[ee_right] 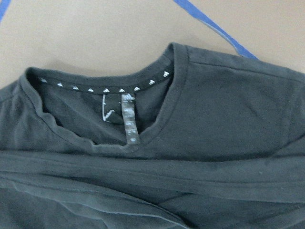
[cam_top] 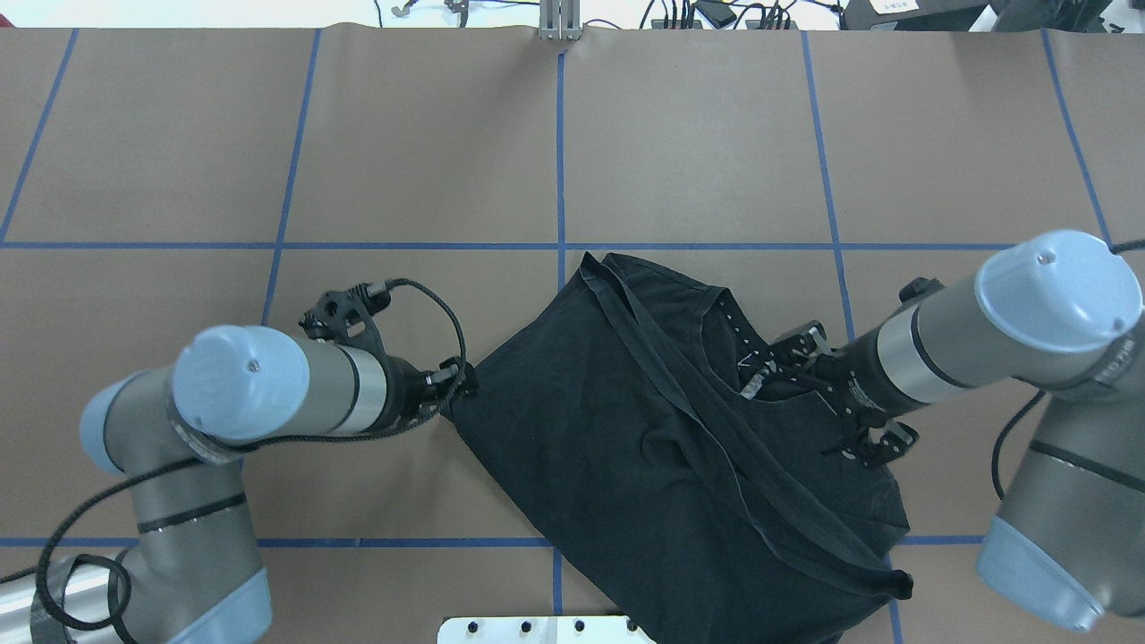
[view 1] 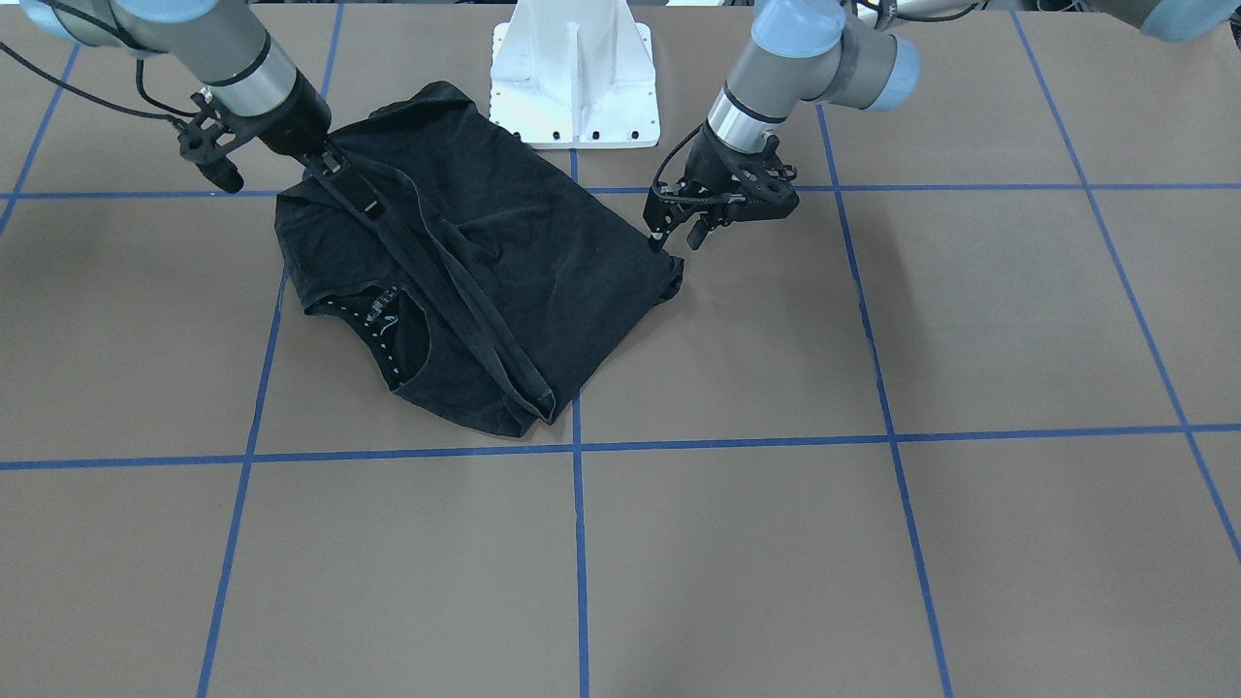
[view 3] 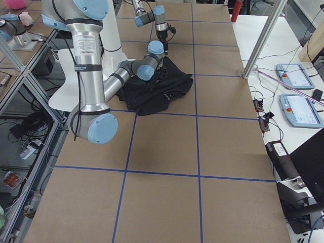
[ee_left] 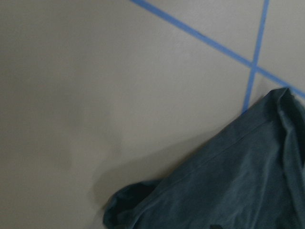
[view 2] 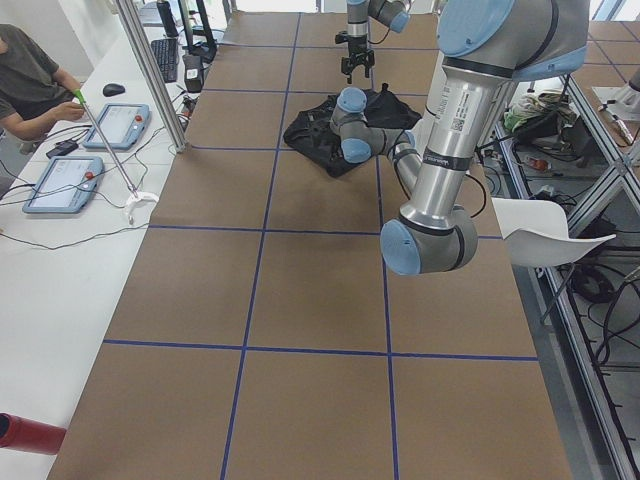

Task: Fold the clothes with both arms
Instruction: 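Grasp the shirt's edges with both grippers near the collar and hem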

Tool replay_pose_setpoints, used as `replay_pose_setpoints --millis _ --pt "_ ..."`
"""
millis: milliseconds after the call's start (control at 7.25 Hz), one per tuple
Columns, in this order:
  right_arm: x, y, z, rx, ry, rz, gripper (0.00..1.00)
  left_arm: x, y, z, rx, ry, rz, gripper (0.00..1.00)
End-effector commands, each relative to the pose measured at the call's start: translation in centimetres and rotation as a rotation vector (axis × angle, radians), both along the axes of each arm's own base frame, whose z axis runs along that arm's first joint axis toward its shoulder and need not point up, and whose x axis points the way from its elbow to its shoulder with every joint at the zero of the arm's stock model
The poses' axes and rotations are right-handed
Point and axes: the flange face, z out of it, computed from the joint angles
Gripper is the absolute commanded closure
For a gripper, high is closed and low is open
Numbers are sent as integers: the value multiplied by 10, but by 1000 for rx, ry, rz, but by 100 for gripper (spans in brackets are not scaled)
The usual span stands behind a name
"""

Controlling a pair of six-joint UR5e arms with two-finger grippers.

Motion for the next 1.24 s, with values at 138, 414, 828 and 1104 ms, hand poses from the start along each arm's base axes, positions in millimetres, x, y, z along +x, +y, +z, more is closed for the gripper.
replay_pose_setpoints --millis 138,414,828,1104 --pt "-7 -25 5 0 10 15 0 25 8 18 -7 -55 8 36" --pt "-6 -25 10 -6 18 15 0 24 -3 24 6 -70 -13 39" --pt "-7 -23 12 -10 23 12 0 22 -9 20 25 -64 -19 67" --pt "-12 -24 19 -17 34 8 0 31 -12 18 23 -67 -18 100"
